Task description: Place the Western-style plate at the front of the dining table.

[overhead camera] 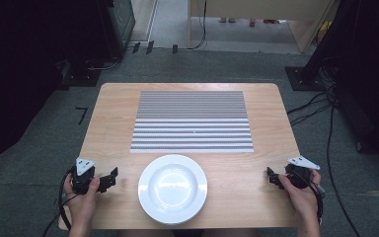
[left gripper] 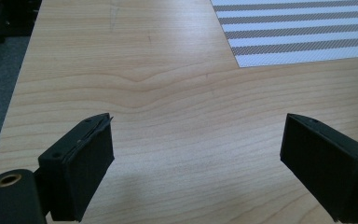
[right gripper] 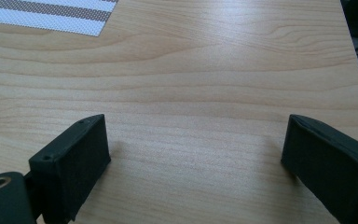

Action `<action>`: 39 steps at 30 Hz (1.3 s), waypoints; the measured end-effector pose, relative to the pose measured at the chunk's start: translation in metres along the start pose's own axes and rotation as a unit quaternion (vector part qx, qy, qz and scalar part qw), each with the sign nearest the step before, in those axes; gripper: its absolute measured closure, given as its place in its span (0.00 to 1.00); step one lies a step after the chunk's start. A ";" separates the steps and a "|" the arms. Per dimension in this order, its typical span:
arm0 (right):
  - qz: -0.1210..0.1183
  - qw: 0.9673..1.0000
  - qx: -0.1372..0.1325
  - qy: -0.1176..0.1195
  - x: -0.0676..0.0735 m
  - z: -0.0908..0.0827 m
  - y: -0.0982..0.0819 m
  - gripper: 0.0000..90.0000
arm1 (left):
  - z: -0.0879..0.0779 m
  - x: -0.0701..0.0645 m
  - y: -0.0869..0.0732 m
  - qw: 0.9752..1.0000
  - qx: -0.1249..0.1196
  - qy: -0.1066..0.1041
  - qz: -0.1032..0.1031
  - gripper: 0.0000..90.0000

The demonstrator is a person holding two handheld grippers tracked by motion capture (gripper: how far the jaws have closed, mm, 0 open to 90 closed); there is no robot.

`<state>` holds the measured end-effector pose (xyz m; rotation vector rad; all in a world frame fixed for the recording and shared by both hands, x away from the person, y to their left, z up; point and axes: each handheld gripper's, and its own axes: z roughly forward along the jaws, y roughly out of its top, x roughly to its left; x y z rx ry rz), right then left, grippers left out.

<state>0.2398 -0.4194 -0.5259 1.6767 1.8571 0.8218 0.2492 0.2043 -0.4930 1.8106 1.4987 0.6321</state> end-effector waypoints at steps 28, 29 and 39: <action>0.052 0.998 -0.029 0.015 0.034 -0.015 0.026 0.00 | -0.013 -0.013 0.010 0.997 -0.033 -0.057 -0.031 0.11; 0.052 0.998 -0.033 0.016 0.037 -0.018 0.028 0.00 | -0.014 -0.015 0.011 0.997 -0.034 -0.059 -0.030 0.11; 0.063 0.995 -0.065 0.042 0.063 -0.033 0.042 0.06 | -0.017 -0.021 0.015 0.993 -0.043 -0.097 -0.051 0.11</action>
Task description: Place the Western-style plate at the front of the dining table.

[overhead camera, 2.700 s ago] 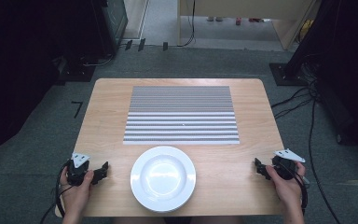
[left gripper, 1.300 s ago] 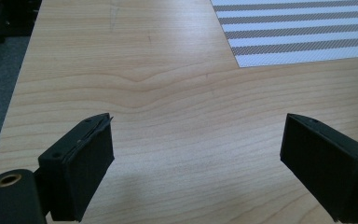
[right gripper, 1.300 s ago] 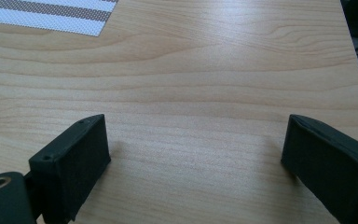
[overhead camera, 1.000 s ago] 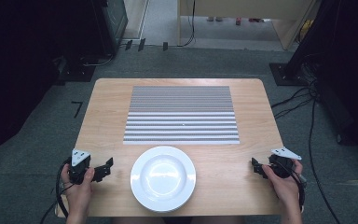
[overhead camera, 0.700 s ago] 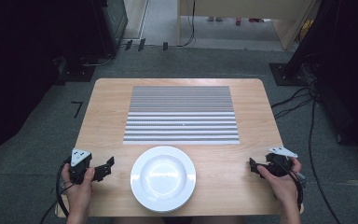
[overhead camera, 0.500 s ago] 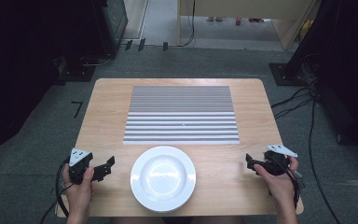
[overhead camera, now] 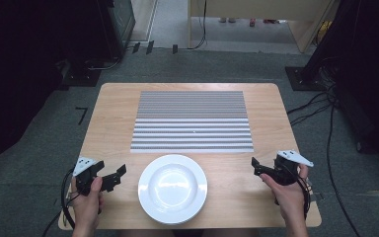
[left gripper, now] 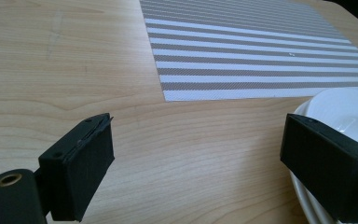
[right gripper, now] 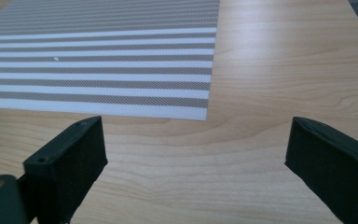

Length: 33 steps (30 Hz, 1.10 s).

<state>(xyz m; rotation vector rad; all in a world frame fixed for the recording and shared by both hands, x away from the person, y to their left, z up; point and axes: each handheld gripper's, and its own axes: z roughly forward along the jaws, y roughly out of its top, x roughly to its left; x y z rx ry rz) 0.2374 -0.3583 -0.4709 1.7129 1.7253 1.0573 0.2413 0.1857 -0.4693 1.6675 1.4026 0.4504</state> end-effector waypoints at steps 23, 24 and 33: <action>-0.014 0.999 0.003 0.030 0.048 -0.001 0.002 0.07 | 0.003 -0.023 0.001 0.999 0.011 -0.028 0.013 0.11; -0.016 0.999 0.003 0.034 0.049 -0.001 0.002 0.07 | 0.003 -0.024 0.001 0.999 0.010 -0.030 0.013 0.11; -0.033 0.998 0.003 0.057 0.069 0.003 -0.002 0.08 | 0.007 -0.038 -0.002 0.998 0.017 -0.046 0.026 0.11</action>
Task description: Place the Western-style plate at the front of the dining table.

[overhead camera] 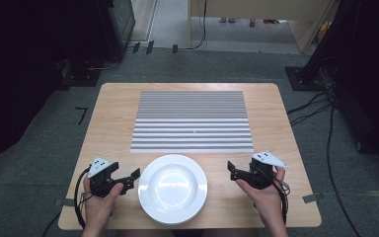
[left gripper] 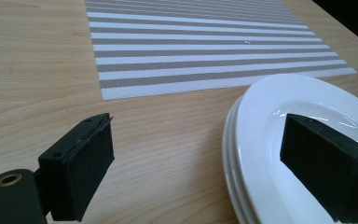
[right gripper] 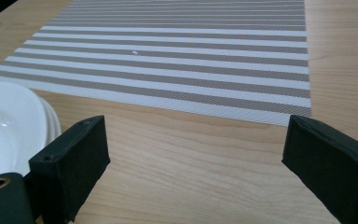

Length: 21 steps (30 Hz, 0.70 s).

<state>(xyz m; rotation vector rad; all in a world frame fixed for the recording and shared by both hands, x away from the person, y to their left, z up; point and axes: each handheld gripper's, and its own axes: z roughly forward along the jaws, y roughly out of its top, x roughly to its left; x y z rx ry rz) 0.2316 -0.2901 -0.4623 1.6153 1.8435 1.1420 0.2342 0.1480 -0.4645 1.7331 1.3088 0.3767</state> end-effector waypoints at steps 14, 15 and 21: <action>0.001 1.000 -0.010 0.010 0.028 0.009 -0.009 0.36 | 0.011 -0.019 -0.004 0.999 0.023 -0.028 0.015 0.16; 0.000 1.000 -0.011 0.017 0.029 0.009 -0.009 0.37 | 0.011 -0.019 -0.005 0.999 0.026 -0.028 0.017 0.16; 0.003 0.998 -0.006 0.056 0.035 0.011 -0.011 0.48 | 0.016 -0.025 -0.007 0.998 0.036 -0.033 0.025 0.26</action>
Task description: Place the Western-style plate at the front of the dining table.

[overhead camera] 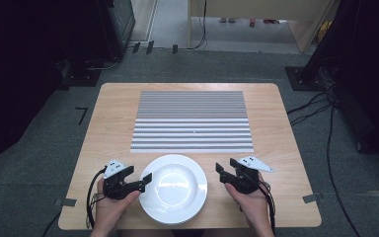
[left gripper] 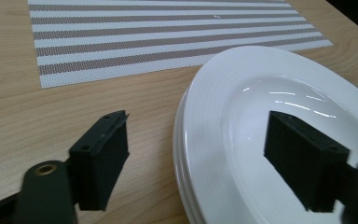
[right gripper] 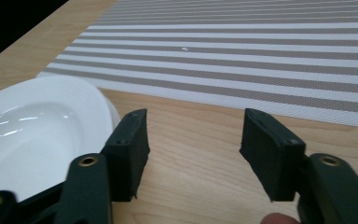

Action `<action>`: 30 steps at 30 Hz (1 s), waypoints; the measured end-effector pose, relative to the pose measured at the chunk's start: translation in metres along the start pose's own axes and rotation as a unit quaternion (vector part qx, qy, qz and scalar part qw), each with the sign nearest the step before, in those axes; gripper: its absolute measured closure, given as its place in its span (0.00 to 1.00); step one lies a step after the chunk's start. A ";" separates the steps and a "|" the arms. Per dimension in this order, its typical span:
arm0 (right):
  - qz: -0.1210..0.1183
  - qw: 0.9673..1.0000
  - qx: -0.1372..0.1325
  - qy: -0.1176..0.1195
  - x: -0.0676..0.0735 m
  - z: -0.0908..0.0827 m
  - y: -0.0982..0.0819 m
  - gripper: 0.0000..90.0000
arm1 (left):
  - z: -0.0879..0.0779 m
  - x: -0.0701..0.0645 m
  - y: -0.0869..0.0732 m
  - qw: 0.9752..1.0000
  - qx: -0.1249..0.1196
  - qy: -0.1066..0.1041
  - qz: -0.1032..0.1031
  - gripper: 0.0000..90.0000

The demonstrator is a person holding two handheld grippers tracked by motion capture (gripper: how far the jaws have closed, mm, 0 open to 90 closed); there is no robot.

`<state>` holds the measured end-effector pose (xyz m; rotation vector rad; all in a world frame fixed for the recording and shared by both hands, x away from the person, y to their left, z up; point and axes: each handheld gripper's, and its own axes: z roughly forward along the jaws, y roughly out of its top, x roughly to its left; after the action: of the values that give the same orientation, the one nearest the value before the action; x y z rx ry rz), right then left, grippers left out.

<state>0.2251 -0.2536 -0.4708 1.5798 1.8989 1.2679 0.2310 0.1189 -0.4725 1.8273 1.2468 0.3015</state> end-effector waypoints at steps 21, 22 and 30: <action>0.040 0.993 0.033 0.103 0.018 0.013 -0.016 0.79 | 0.005 -0.002 -0.005 1.000 0.022 -0.016 0.014 0.65; 0.051 0.992 0.030 0.110 0.017 0.013 -0.017 0.79 | 0.005 -0.002 -0.005 1.000 0.023 -0.015 0.015 0.65; 0.079 0.992 0.032 0.090 0.022 0.014 -0.023 0.83 | 0.006 -0.001 -0.005 0.999 0.028 -0.014 0.013 0.68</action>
<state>0.2154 -0.2268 -0.4912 1.7309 1.9721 1.4749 0.2312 0.1157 -0.4796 1.8904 1.2249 0.2556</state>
